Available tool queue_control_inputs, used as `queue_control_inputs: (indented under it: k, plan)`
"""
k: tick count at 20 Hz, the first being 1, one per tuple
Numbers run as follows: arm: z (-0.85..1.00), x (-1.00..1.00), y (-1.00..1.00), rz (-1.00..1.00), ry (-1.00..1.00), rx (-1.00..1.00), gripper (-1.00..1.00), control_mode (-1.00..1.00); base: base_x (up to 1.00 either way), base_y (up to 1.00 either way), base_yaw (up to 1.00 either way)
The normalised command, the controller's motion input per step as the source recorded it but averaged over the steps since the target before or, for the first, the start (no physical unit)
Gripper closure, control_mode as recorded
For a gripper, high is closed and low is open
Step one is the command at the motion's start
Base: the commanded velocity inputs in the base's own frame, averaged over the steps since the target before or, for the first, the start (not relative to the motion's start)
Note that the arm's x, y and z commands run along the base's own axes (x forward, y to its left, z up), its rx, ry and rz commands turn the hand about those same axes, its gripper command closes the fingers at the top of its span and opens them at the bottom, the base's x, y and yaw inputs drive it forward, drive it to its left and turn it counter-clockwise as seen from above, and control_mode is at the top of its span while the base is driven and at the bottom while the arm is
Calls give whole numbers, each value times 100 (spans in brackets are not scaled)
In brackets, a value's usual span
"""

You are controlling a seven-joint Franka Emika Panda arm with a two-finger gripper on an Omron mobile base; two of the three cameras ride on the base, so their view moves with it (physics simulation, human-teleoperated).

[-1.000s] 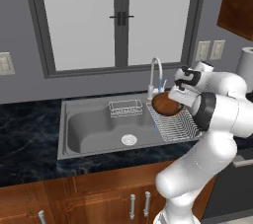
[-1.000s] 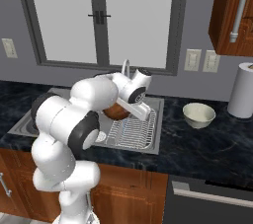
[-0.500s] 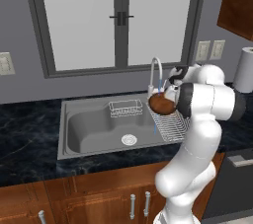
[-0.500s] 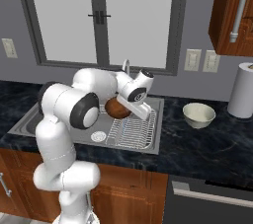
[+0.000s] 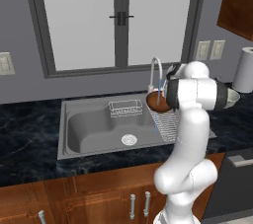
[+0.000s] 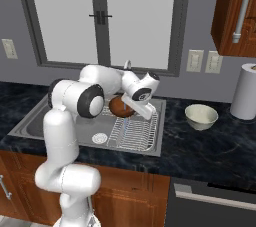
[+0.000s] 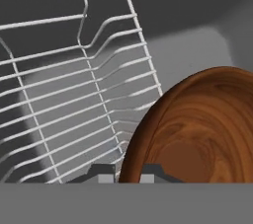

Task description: Rinse each bowl for a few seconds and place them down in the sink or on the counter.

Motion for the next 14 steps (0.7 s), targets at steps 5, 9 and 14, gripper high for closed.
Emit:
queue_control_inputs:
  k: [5,9,14]
  plan:
    - [-6,28,-8,6,0,6,100,-100,0,0,0]
    - [3,-9,-7,6,0,10,100,-100,0,0,0]
    - [6,-24,-6,3,0,7,100,-100,0,0,0]
